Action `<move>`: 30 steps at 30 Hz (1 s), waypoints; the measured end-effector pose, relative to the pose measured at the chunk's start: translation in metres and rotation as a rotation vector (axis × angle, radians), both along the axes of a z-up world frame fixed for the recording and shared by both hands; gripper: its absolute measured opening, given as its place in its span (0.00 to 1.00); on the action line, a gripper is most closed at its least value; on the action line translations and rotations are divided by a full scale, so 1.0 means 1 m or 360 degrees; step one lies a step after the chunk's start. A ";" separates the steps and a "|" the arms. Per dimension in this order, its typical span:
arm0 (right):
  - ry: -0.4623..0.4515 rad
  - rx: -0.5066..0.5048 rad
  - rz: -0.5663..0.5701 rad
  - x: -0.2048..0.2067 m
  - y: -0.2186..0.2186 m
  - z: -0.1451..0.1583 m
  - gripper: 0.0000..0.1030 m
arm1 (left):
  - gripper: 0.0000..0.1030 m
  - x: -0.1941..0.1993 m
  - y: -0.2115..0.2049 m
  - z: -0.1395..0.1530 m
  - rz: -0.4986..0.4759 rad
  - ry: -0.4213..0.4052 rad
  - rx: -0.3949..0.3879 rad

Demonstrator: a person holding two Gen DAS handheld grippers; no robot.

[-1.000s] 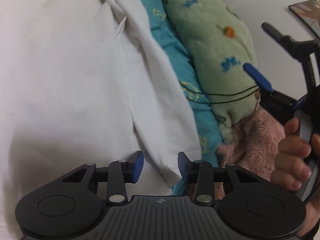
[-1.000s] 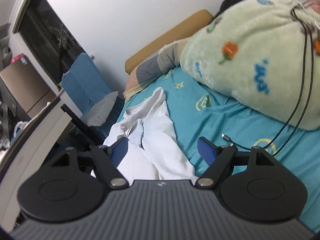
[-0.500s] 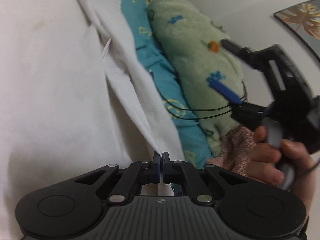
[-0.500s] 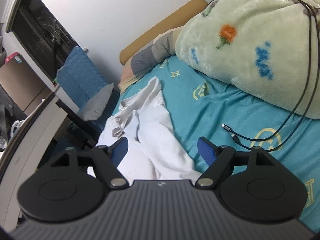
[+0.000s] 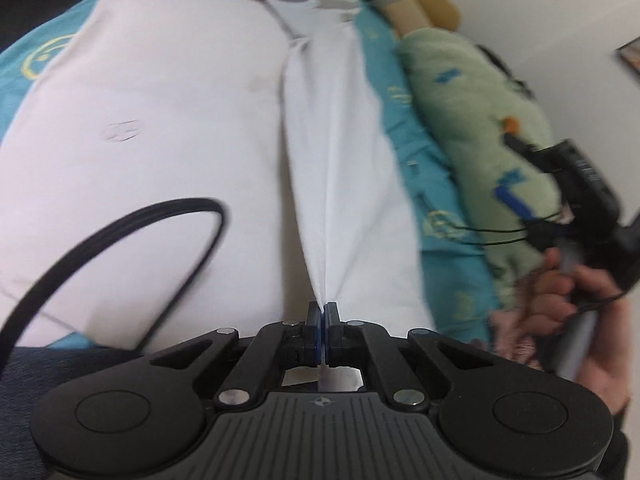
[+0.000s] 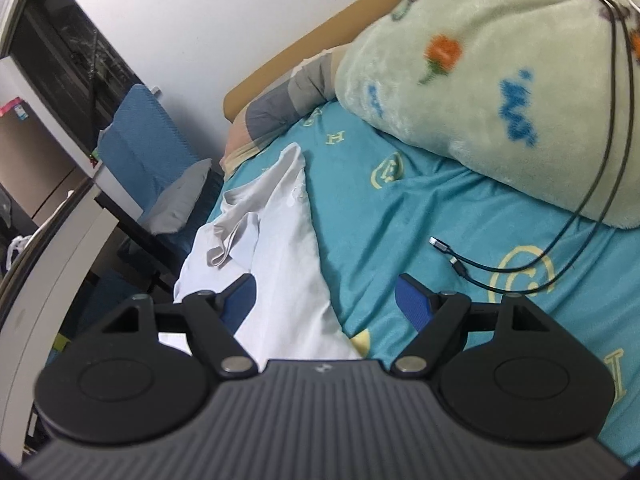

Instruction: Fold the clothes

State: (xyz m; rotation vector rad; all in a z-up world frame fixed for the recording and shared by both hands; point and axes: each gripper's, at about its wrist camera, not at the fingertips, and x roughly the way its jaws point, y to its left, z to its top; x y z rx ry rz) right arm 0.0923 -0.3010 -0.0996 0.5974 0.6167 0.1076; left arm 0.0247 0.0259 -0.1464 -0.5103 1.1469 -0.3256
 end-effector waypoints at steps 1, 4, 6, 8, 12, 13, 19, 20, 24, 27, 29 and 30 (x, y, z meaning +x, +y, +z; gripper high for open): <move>-0.0006 -0.0018 0.0008 0.000 0.002 0.001 0.76 | 0.01 0.002 -0.003 -0.002 -0.0011 0.0002 0.0036; -0.0009 -0.0065 0.0028 -0.001 0.006 0.002 0.76 | 0.04 0.005 -0.011 0.000 -0.0079 -0.0050 0.0132; -0.0016 -0.0074 0.0041 -0.002 0.007 0.003 0.76 | 0.16 0.005 -0.014 0.005 -0.0099 -0.0098 0.0180; -0.0032 -0.0091 0.0055 -0.003 0.010 0.005 0.76 | 0.44 0.003 -0.012 0.016 -0.0078 -0.0185 0.0218; -0.0114 -0.0169 0.0099 -0.007 0.022 0.015 0.76 | 0.72 0.005 -0.013 0.047 -0.0041 -0.0415 0.0385; -0.0139 -0.0194 0.0112 -0.009 0.025 0.017 0.76 | 0.81 0.009 -0.016 0.056 -0.0032 -0.0479 0.0428; -0.0266 -0.0317 0.0179 -0.024 0.047 0.030 0.76 | 1.00 0.030 -0.037 0.100 0.0029 -0.0875 0.0595; -0.0280 -0.0321 0.0181 -0.027 0.049 0.032 0.76 | 1.00 0.034 -0.044 0.102 0.0058 -0.0937 0.0607; -0.0328 -0.0285 0.0197 -0.040 0.058 0.033 0.76 | 1.00 0.035 -0.047 0.098 0.0133 -0.1039 0.0589; -0.0304 -0.0260 0.0229 -0.037 0.066 0.025 0.76 | 1.00 0.034 -0.036 0.091 0.0132 -0.0990 0.0554; -0.0255 -0.0232 0.0276 -0.028 0.072 0.017 0.76 | 1.00 0.037 -0.027 0.089 0.0151 -0.0954 0.0576; -0.0223 -0.0215 0.0306 -0.020 0.076 0.012 0.76 | 1.00 0.039 -0.021 0.088 0.0171 -0.0942 0.0585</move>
